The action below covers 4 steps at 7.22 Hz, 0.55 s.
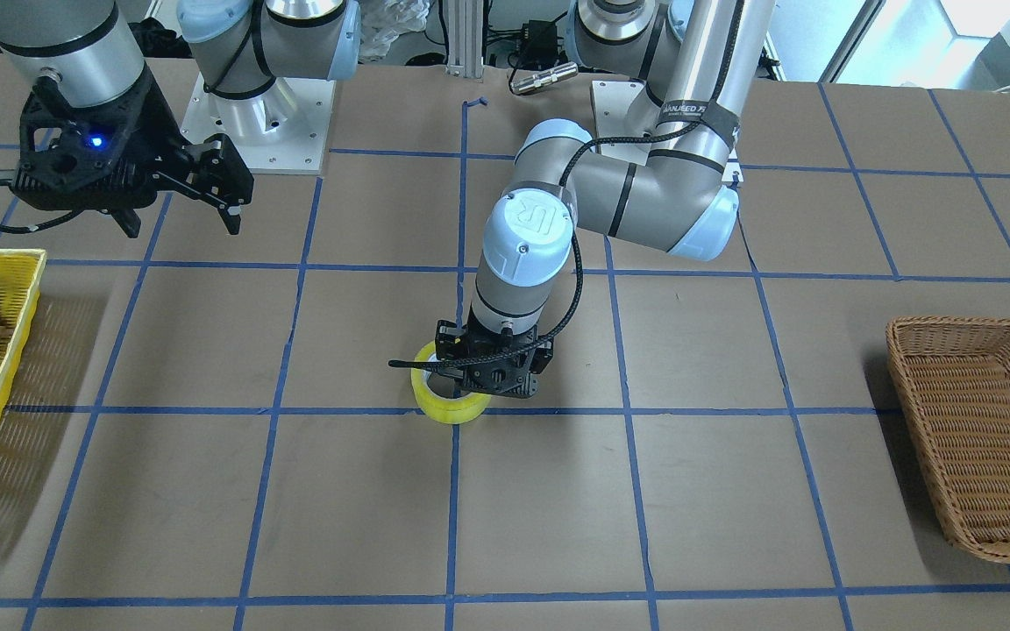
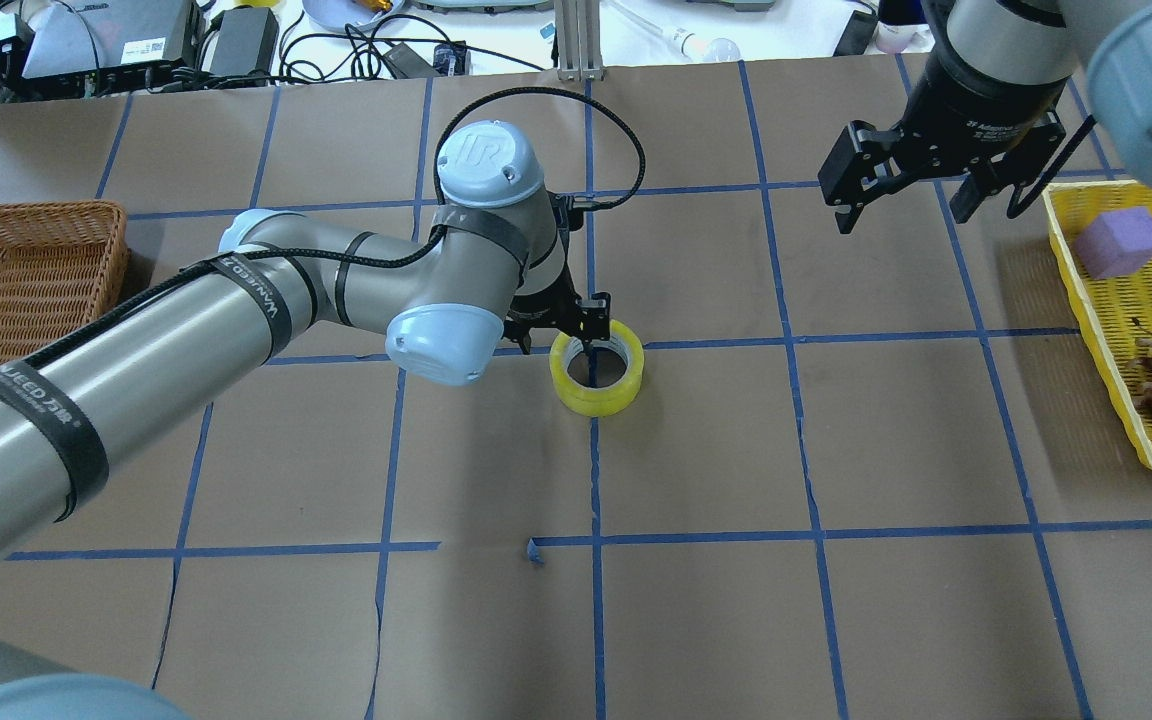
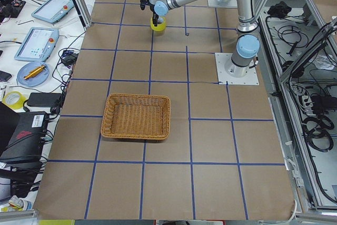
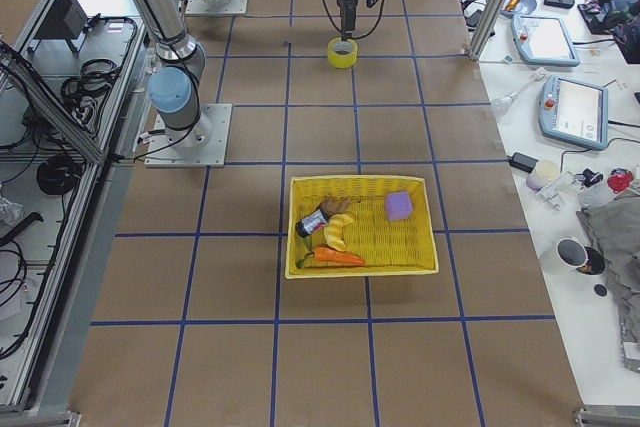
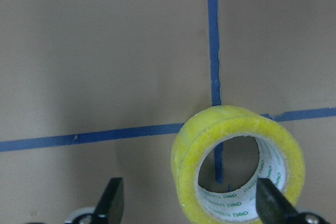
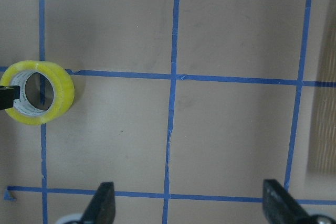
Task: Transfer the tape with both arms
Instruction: 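Grasp the rim of the tape roll with the left gripper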
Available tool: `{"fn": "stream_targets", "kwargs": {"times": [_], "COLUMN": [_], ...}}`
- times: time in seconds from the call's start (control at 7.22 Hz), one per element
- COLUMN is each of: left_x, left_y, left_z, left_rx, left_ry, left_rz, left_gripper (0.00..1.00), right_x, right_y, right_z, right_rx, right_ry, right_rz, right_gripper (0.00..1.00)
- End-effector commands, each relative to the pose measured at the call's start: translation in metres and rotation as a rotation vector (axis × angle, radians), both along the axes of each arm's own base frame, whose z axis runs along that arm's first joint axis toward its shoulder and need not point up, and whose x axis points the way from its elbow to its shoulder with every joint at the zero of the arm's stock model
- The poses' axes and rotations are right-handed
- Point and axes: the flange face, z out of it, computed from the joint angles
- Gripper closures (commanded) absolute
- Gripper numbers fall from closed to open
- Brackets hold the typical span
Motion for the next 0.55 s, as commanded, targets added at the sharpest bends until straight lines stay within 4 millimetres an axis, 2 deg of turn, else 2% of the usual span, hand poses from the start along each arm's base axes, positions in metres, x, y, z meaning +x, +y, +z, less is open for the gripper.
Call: {"fn": "stream_targets", "kwargs": {"times": [0.0, 0.28, 0.42], "left_x": [0.000, -0.001, 0.000], "left_y": [0.004, 0.000, -0.001], "left_z": [-0.027, -0.028, -0.002], "left_rx": [-0.011, -0.042, -0.081], "left_ry": [0.000, 0.008, 0.008], "left_rz": [-0.004, 0.020, 0.030], "left_gripper": [0.56, 0.85, 0.93], "right_x": [0.004, 0.007, 0.009], "right_y": [0.004, 0.005, 0.007], "right_z": [0.001, -0.002, -0.004], "right_rx": [-0.003, 0.005, 0.008], "right_ry": [-0.001, 0.001, 0.002], "right_rz": [0.006, 0.013, 0.018], "right_gripper": [0.00, 0.00, 0.00]}}
